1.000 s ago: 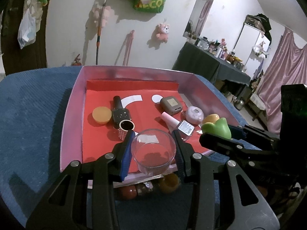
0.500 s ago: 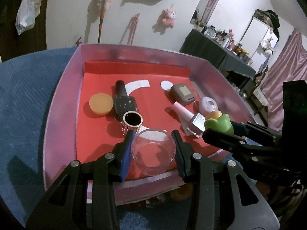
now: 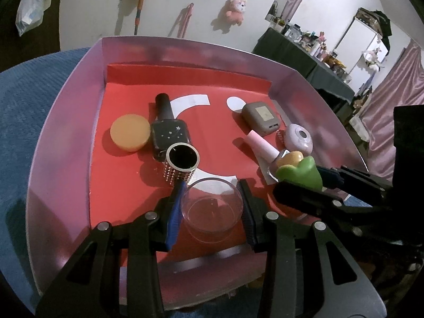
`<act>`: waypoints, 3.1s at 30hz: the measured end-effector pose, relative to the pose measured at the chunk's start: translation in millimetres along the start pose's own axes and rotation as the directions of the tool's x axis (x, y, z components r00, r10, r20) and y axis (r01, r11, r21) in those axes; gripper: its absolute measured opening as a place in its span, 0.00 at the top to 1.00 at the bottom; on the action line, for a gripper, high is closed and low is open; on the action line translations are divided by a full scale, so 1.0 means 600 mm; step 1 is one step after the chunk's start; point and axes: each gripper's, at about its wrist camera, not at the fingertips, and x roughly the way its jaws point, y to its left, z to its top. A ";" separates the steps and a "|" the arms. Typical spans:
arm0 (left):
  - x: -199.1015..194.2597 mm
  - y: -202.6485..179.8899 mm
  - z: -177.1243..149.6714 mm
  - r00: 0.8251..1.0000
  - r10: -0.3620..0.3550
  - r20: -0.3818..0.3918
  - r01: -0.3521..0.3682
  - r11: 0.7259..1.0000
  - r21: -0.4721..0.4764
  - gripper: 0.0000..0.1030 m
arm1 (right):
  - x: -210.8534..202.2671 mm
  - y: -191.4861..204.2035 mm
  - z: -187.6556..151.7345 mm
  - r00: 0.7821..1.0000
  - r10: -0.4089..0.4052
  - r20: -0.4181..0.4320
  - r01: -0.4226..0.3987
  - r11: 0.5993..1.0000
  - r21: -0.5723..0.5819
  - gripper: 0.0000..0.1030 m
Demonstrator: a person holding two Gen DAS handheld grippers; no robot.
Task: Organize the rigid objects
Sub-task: 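Lift both held objects and carry them over the red-lined box, then lower the glass cup and frog toy onto the red paper and open both tools, then withdraw both tools from the box toward the remaining objects on the table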
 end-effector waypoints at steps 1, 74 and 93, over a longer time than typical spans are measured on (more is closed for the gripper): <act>0.000 0.001 0.001 1.000 0.000 0.001 0.000 1.000 0.001 0.64 | 0.001 0.000 0.000 1.000 0.014 -0.004 -0.014 1.000 0.002 0.50; -0.053 -0.030 -0.007 0.990 0.081 0.112 -0.081 0.997 -0.005 0.25 | -0.056 0.004 -0.019 0.984 -0.131 0.119 0.129 0.991 0.022 0.12; -0.133 -0.044 -0.051 0.971 0.129 0.203 -0.131 0.991 -0.004 0.07 | -0.134 0.051 -0.057 0.970 -0.089 0.225 0.095 0.995 -0.013 0.00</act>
